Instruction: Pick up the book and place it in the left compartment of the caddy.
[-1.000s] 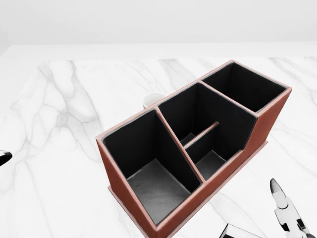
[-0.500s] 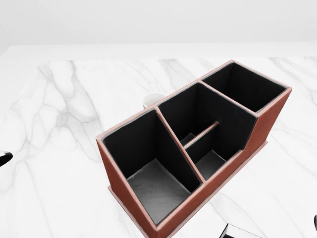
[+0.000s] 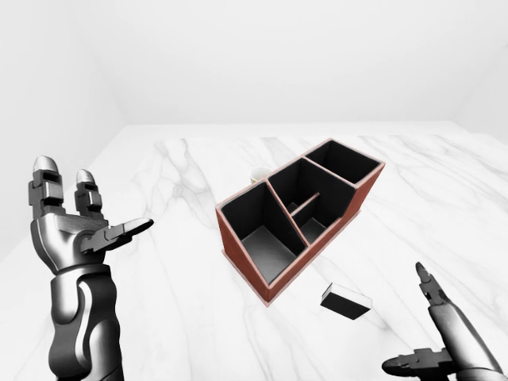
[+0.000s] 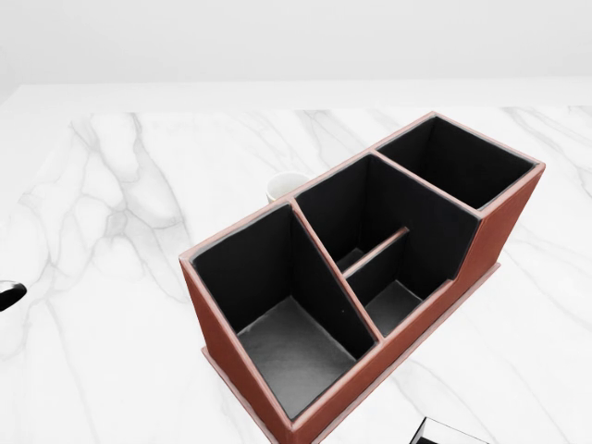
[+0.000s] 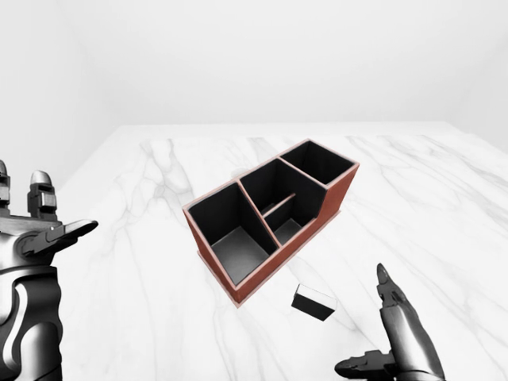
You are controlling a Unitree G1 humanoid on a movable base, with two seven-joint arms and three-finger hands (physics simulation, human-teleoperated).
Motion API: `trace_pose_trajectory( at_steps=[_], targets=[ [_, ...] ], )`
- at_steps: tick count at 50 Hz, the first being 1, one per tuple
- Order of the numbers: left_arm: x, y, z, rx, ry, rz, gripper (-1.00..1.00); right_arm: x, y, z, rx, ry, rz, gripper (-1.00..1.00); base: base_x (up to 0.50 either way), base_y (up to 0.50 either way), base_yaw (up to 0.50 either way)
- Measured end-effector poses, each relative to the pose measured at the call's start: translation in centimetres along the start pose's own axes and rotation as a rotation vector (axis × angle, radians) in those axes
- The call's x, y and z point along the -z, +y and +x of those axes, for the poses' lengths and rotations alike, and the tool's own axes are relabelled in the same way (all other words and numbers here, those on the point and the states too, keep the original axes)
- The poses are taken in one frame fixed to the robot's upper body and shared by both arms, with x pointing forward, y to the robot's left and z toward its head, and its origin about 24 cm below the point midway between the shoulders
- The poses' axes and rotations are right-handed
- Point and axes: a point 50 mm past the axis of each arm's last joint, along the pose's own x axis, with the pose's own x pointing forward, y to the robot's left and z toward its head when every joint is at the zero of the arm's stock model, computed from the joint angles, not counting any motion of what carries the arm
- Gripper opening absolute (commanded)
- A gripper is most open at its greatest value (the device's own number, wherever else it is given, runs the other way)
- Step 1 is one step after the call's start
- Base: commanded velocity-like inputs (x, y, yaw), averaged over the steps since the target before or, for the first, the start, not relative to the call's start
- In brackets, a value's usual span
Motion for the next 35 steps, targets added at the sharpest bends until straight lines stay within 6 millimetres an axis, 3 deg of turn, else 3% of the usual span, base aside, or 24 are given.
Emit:
trace_pose_trajectory(
  at_steps=[35],
  targets=[
    [0.0, 0.0, 0.0, -0.002, 0.002, 0.002, 1.00, -0.7, 0.7, 2.0, -0.082, -0.050, -0.092, 1.00, 0.00, 0.00, 0.00]
  ],
)
